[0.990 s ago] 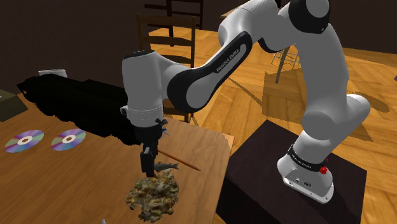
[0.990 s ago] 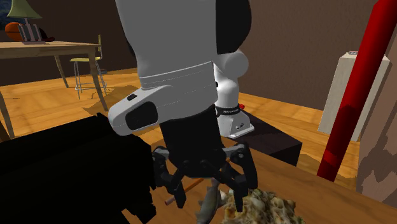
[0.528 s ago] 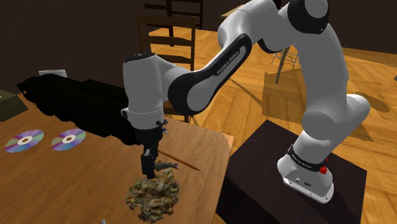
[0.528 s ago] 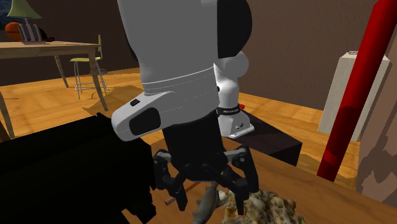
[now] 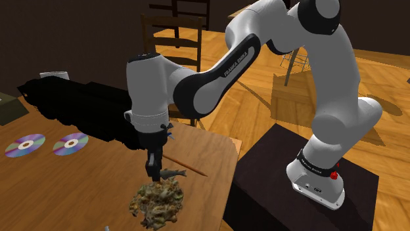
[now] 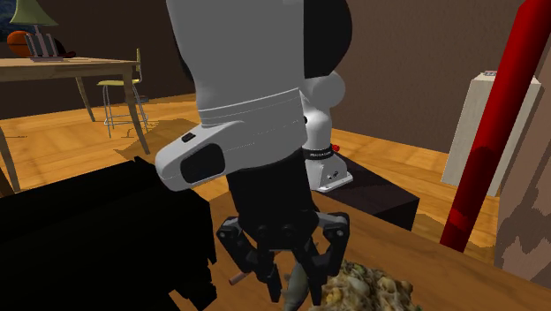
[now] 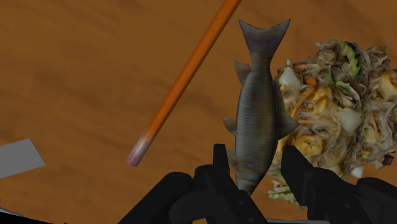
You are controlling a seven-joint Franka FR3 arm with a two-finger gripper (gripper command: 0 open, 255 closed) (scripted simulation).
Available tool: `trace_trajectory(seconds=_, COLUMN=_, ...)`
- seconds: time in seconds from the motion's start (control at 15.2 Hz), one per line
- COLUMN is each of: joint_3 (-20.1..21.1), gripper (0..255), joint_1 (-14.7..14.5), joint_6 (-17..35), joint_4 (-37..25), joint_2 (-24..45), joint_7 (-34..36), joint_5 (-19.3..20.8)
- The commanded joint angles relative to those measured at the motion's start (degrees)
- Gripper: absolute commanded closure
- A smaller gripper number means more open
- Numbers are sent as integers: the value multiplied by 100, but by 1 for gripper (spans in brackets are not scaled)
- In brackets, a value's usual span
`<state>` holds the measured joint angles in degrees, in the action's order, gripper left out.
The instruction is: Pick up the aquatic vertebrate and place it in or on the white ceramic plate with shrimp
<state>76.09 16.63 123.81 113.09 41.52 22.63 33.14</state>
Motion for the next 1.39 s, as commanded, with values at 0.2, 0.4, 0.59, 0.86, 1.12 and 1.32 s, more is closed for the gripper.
trace_trajectory(seconds=0.2, joint_3=20, gripper=255, joint_1=33, joint_6=-78, joint_4=-8, joint_2=-11, joint_7=-26, joint_5=-31)
trace_trajectory(seconds=0.4, joint_3=189, gripper=255, joint_1=129, joint_6=-245, joint_4=-86, joint_2=-90, joint_7=-59, joint_5=-143)
trace_trajectory(seconds=0.59, joint_3=352, gripper=255, joint_1=219, joint_6=-416, joint_4=-175, joint_2=-164, joint_7=-90, joint_5=-251)
trace_trajectory(seconds=0.86, joint_3=559, gripper=255, joint_1=326, joint_6=-650, joint_4=-312, joint_2=-255, joint_7=-129, joint_5=-387)
trace_trajectory(seconds=1.12, joint_3=749, gripper=255, joint_1=416, joint_6=-890, joint_4=-471, joint_2=-340, joint_7=-162, joint_5=-514)
trace_trajectory(seconds=1.32, joint_3=866, gripper=255, joint_1=465, joint_6=-1054, joint_4=-589, joint_2=-393, joint_7=-183, joint_5=-594)
